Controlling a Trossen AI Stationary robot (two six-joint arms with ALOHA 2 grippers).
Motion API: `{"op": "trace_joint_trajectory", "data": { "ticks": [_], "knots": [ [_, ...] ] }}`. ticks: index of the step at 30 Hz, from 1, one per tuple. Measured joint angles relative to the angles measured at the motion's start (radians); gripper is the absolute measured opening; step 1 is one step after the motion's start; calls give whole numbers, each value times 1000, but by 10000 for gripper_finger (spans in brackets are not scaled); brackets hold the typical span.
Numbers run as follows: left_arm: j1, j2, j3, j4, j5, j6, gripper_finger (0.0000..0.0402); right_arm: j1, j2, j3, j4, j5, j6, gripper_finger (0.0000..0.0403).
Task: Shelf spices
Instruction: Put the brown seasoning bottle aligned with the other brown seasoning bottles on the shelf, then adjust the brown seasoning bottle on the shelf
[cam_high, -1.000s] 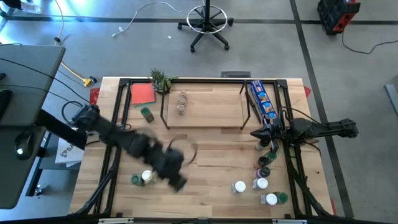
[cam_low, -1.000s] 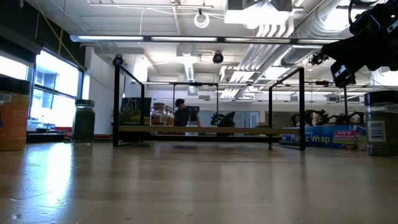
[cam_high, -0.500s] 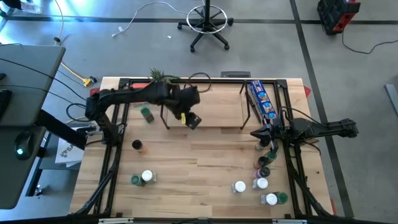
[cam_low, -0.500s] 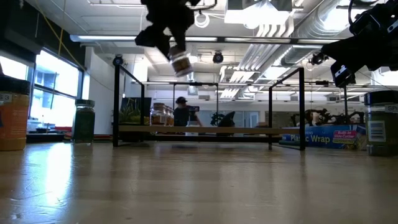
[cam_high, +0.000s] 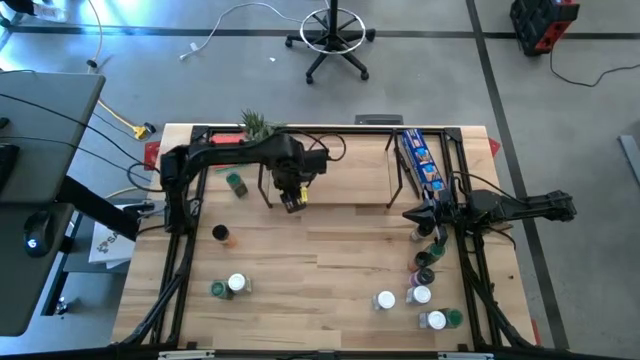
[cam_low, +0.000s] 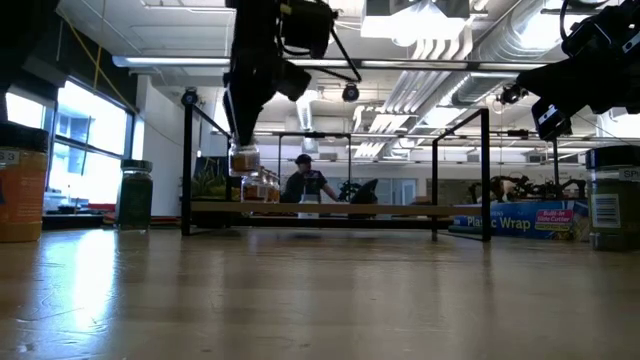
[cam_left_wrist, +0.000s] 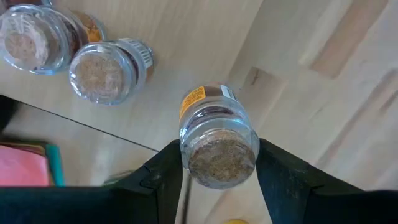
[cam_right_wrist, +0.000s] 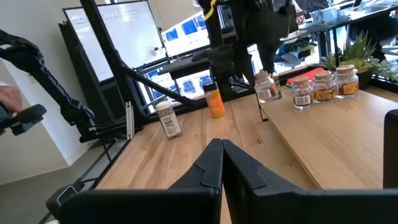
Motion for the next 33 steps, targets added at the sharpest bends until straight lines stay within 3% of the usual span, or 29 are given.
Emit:
{"op": "trace_joint_trajectory", "data": {
  "ticks": [6, 22, 33],
  "knots": [
    [0, 45, 0, 2, -53, 44, 171, 0, 2, 0, 0, 0, 0, 0],
    [8, 55, -2, 26, -82, 35, 173, 0, 2, 0, 0, 0, 0, 0],
    [35, 55, -2, 9, -82, 16, 228, 0, 2, 0, 0, 0, 0, 0]
  ]
}}
